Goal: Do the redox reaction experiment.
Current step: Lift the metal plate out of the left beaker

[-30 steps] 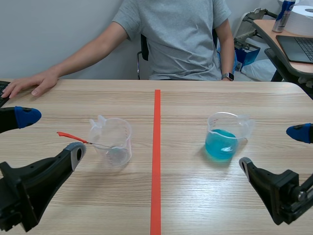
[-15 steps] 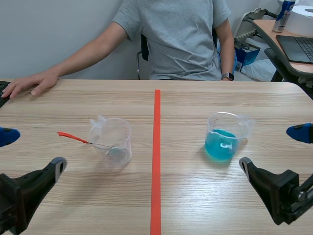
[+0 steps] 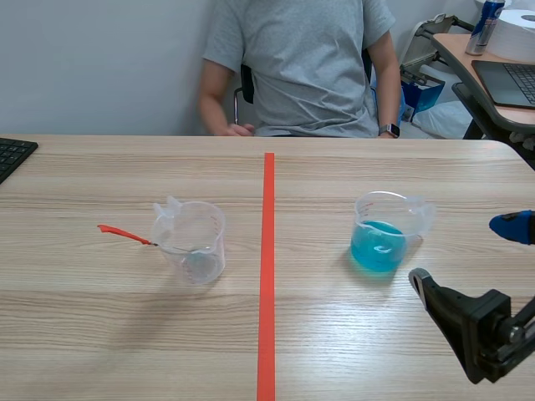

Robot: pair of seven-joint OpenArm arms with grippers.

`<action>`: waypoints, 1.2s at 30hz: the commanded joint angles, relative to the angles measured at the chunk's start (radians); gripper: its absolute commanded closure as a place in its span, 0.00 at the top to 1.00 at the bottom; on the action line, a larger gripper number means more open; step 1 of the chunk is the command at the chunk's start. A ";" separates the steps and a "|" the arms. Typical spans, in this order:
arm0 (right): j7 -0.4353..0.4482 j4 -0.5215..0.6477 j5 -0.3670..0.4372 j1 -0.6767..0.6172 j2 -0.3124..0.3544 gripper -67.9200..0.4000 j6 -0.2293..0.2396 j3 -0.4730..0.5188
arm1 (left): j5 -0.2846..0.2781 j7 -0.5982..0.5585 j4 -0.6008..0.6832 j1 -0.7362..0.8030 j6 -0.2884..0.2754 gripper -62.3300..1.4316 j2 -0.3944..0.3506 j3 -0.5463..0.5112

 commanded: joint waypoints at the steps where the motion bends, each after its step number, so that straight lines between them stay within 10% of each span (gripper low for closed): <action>1: 0.015 0.016 0.007 -0.002 0.005 1.00 -0.003 0.005 | -0.007 -0.031 -0.026 -0.016 -0.006 1.00 0.024 0.005; 21: 0.017 0.016 0.007 -0.002 0.005 1.00 0.002 0.005 | -0.003 -0.052 -0.465 -0.277 -0.013 1.00 0.063 0.233; 36: 0.046 0.017 -0.064 0.142 0.005 1.00 0.108 -0.080 | -0.004 -0.051 -0.546 -0.339 -0.013 1.00 0.066 0.293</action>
